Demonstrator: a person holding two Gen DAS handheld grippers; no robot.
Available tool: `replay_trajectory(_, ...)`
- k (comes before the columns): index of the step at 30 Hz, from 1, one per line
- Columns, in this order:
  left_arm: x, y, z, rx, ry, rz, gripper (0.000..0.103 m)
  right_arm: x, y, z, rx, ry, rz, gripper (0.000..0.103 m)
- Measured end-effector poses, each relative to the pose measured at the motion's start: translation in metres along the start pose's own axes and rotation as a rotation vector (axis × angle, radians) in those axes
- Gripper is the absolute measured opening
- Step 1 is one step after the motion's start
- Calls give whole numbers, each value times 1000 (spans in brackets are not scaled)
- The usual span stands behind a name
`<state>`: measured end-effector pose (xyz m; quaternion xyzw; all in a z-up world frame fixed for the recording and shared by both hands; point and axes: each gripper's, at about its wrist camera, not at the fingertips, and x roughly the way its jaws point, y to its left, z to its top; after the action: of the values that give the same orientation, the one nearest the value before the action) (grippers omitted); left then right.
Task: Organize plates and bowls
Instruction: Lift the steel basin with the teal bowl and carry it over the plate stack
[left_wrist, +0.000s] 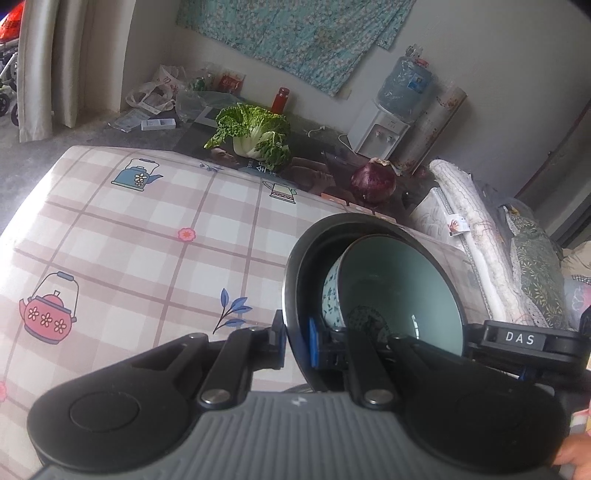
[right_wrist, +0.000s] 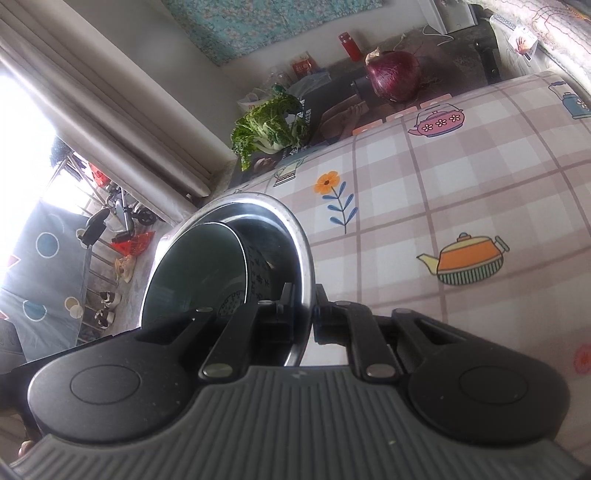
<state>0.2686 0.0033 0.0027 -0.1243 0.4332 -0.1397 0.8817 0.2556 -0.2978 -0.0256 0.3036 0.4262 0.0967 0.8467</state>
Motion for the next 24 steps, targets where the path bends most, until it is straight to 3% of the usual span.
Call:
replay_trajectory(13,-64,11,-56,-21,-10,16,11,-47,23,-64,-9,16,25,10)
replay_trajectory(24,-50,30,-108,-55,74,46,11,-37,7,-126,17,109,5,10)
